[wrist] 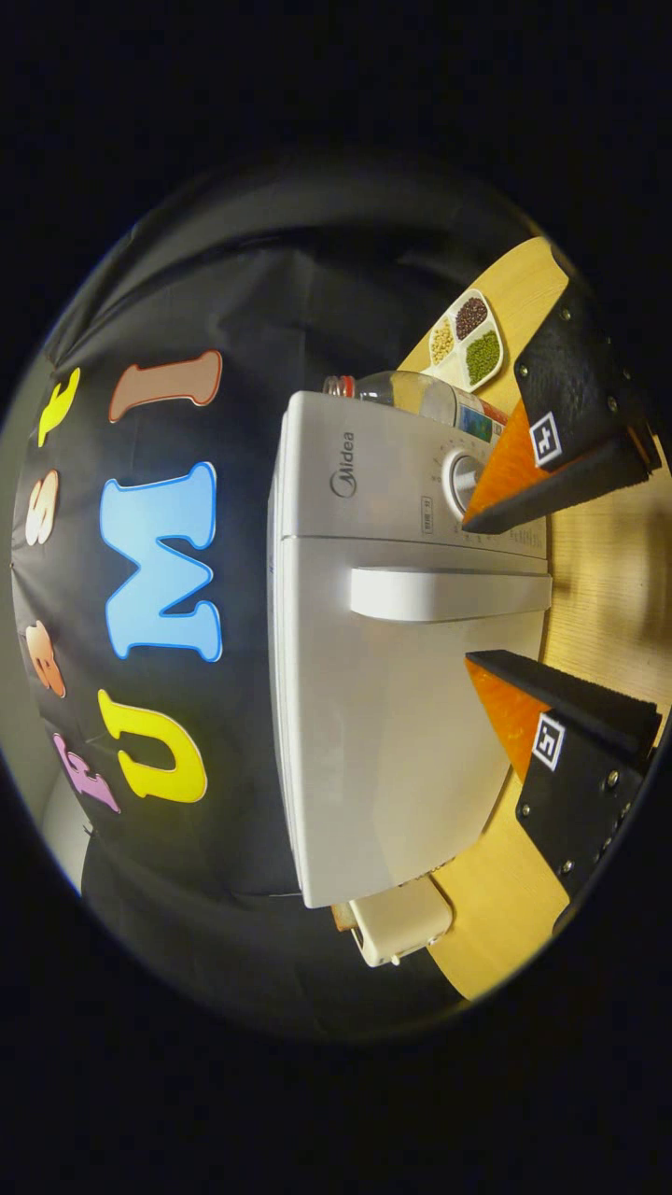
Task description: Open the microwave, put the food inside, and close the microwave door.
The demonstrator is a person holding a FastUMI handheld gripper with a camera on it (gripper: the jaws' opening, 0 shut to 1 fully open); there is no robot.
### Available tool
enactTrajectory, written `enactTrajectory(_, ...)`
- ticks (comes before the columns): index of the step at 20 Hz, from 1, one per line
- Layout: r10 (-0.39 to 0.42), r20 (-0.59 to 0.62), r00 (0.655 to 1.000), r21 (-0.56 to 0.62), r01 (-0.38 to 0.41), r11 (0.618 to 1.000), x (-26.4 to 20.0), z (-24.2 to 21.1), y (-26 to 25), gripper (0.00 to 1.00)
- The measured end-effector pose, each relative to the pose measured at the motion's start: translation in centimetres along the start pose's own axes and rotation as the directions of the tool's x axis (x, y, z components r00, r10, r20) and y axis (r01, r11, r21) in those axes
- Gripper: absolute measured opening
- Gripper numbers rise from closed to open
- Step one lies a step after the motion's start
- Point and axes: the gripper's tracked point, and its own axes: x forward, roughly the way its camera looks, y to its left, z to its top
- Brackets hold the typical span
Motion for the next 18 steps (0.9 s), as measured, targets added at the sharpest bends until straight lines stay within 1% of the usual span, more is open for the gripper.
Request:
enactTrajectory(1,-0.002,-0.008,1.000,0.006,0.002,1.000,0.4,-0.2,0.1,0.79)
enactTrajectory(3,-0.029,-0.011,1.000,0.012,0.029,1.000,1.0,-0.4,-0.4,0.68)
enactTrajectory(4,-0.034,-0.008,0.999,0.013,0.034,0.999,1.0,-0.2,-0.5,0.57)
enactTrajectory(5,-0.037,-0.007,0.999,0.013,0.037,0.999,1.3,-0.3,-0.4,0.51)
enactTrajectory(6,-0.044,-0.003,0.999,0.001,0.044,0.999,1.3,-0.1,-0.4,0.46)
enactTrajectory(7,-0.017,0.002,1.000,-0.001,0.017,1.000,1.3,0.0,0.2,0.46)
enactTrajectory(8,-0.042,-0.004,0.999,-0.014,0.042,0.999,2.1,-0.3,0.0,0.37)
enactTrajectory(9,-0.048,-0.010,0.999,-0.029,0.048,0.998,1.6,-0.2,-0.1,0.27)
enactTrajectory(10,-0.056,-0.009,0.998,-0.032,0.055,0.998,1.5,-0.2,0.0,0.27)
enactTrajectory(11,-0.055,-0.016,0.998,-0.032,0.054,0.998,1.4,-0.2,0.0,0.23)
enactTrajectory(12,-0.051,-0.016,0.999,-0.027,0.051,0.998,1.0,0.0,0.0,0.15)
enactTrajectory(13,-0.042,-0.023,0.999,-0.031,0.041,0.999,1.2,-0.1,0.1,0.15)
enactTrajectory(14,-0.035,-0.019,0.999,-0.039,0.035,0.999,1.1,-0.2,0.1,0.08)
enactTrajectory(17,-0.034,-0.023,0.999,-0.045,0.033,0.998,1.3,-0.1,0.1,0.08)
enactTrajectory(18,-0.039,-0.026,0.999,-0.056,0.038,0.998,1.0,-0.1,0.1,0.06)
